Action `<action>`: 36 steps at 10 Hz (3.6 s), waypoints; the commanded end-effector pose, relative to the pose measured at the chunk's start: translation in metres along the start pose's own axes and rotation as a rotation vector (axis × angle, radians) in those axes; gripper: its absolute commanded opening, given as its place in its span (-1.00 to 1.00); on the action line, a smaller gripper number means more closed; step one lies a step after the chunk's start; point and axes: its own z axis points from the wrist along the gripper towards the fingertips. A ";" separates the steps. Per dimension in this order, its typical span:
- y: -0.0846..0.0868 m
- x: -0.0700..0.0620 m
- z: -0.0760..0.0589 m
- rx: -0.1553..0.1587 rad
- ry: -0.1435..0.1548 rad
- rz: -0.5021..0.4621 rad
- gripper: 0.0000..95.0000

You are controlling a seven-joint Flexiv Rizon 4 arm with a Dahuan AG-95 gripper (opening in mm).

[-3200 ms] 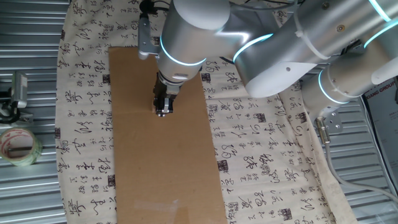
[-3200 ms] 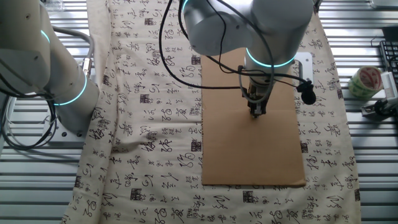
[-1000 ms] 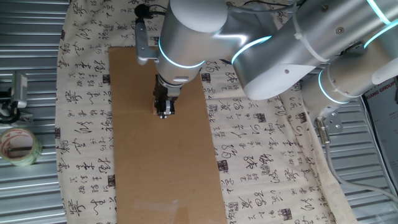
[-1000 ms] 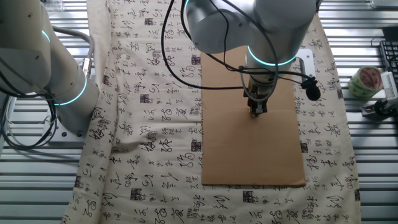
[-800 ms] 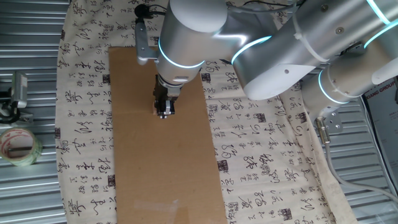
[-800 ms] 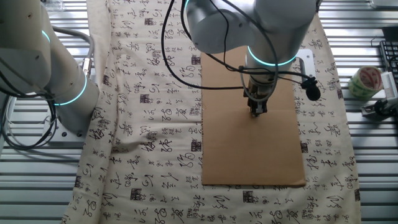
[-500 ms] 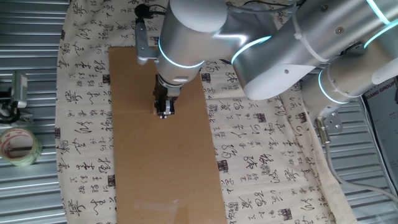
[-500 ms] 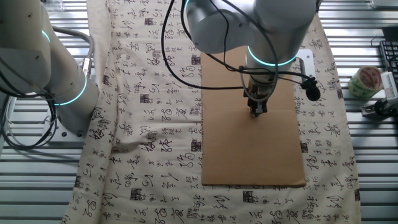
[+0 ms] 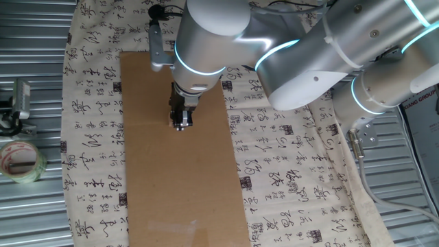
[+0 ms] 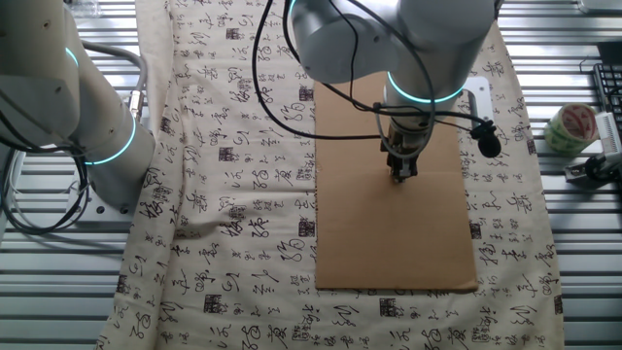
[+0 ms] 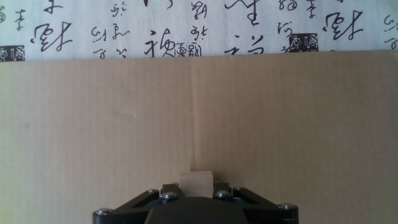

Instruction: Grab the block and place it at the designated location

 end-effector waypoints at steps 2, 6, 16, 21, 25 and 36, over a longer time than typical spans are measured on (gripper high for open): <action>0.000 0.000 0.000 -0.002 -0.002 -0.005 -1.00; 0.000 0.000 0.000 -0.005 -0.004 -0.013 -0.60; 0.000 0.000 0.000 -0.011 -0.009 -0.025 -0.20; 0.000 0.000 0.000 -0.012 -0.011 -0.025 -0.20; 0.000 0.000 -0.002 -0.013 -0.009 -0.025 0.20; -0.006 0.021 -0.061 -0.032 0.017 -0.030 -0.20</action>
